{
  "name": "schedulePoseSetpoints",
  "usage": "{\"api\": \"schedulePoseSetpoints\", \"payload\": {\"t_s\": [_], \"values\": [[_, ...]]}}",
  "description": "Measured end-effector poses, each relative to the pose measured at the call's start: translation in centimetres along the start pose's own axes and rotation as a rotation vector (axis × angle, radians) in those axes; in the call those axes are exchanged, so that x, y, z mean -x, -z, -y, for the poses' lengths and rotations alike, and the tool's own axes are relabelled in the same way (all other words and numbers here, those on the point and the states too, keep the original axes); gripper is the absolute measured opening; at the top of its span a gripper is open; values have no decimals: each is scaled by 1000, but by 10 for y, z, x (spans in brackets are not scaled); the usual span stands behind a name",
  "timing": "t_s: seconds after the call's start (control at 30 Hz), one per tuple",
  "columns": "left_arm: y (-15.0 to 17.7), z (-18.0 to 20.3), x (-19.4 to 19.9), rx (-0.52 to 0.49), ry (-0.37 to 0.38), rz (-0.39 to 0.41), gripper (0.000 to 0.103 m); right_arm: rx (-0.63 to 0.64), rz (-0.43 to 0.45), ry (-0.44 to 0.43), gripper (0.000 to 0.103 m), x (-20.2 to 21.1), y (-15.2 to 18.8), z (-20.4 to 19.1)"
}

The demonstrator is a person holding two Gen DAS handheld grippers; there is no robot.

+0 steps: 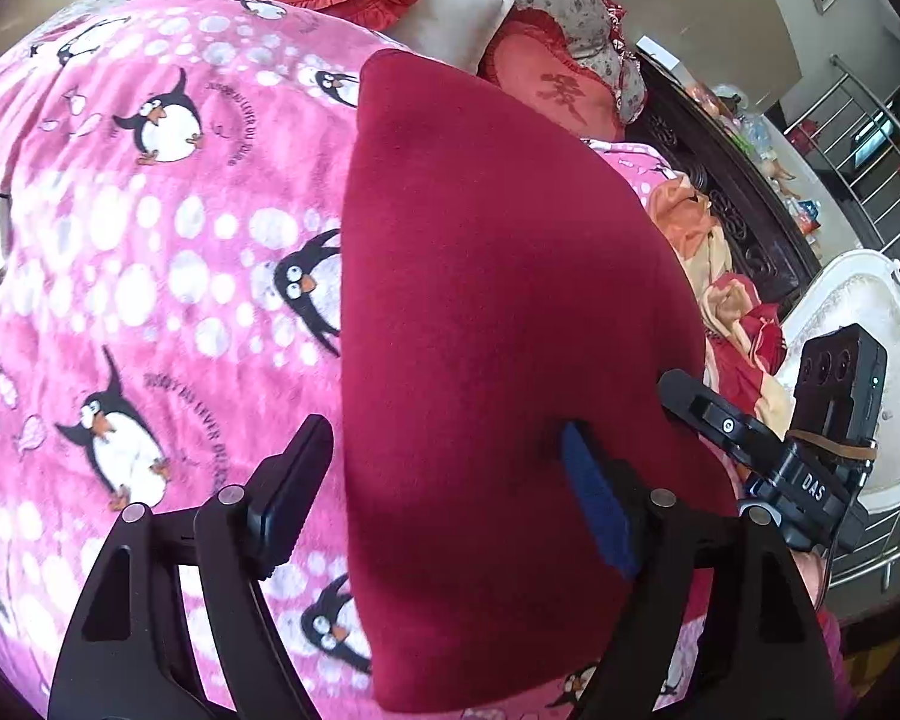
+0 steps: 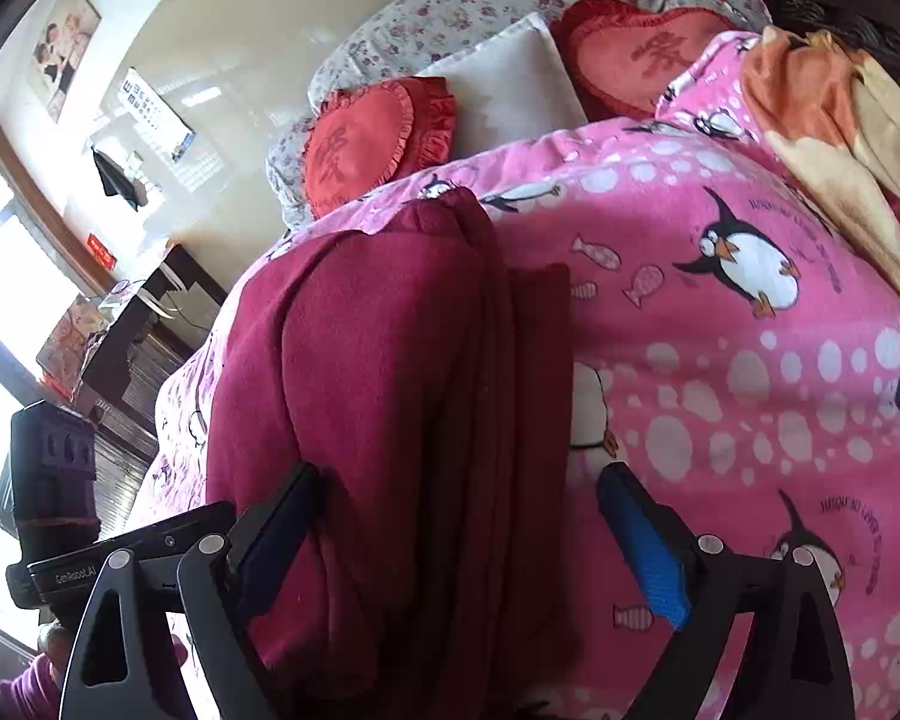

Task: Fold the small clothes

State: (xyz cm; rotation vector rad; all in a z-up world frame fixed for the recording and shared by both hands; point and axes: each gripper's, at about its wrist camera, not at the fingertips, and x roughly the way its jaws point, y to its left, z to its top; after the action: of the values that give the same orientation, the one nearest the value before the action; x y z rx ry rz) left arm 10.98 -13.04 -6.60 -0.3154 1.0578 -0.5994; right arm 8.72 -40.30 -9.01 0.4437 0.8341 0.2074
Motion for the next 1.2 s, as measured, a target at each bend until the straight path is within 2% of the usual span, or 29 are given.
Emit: {"api": "schedulePoseSetpoints", "payload": {"t_s": [0.07, 0.17, 0.23, 0.3, 0.47, 0.53, 0.67, 0.77, 0.83, 0.93, 1.0, 1.07, 1.1, 1.2], "values": [[-2, 1, -5, 9, 15, -3, 80, 12, -2, -8, 93, 0, -1, -4], [-3, 2, -10, 23, 27, -5, 83, 18, -17, -71, 93, -2, 1, -10], [-4, 6, -16, 34, 37, -20, 83, 57, -46, -16, 89, -11, 4, -18], [-5, 7, -18, 38, 42, -35, 83, 69, -31, -10, 77, -12, 8, -22], [-4, 24, -3, -16, 25, -25, 62, 40, -32, -27, 43, 0, 5, -21], [-2, 28, 12, -31, 32, -19, 54, 30, -36, -60, 40, 9, 2, -27], [10, 30, 57, -54, 5, -14, 54, 61, -56, -106, 39, 26, 5, -51], [28, 15, 87, -42, -9, -33, 54, 57, -88, -169, 39, 35, 18, -72], [45, 2, 98, -21, -22, -59, 54, 57, -108, -212, 39, 38, 30, -85], [71, -15, 99, -5, -77, -92, 54, 69, -149, -220, 39, 29, 53, -96], [87, -26, 89, 11, -119, -120, 54, 84, -203, -187, 40, 13, 73, -102], [97, -30, 84, 10, -145, -99, 55, 126, -249, -91, 45, -1, 90, -106], [99, -29, 86, 10, -148, -76, 55, 144, -244, -45, 48, -1, 95, -108], [101, -21, 90, 5, -169, -59, 55, 179, -182, 10, 49, 24, 97, -114]]}}
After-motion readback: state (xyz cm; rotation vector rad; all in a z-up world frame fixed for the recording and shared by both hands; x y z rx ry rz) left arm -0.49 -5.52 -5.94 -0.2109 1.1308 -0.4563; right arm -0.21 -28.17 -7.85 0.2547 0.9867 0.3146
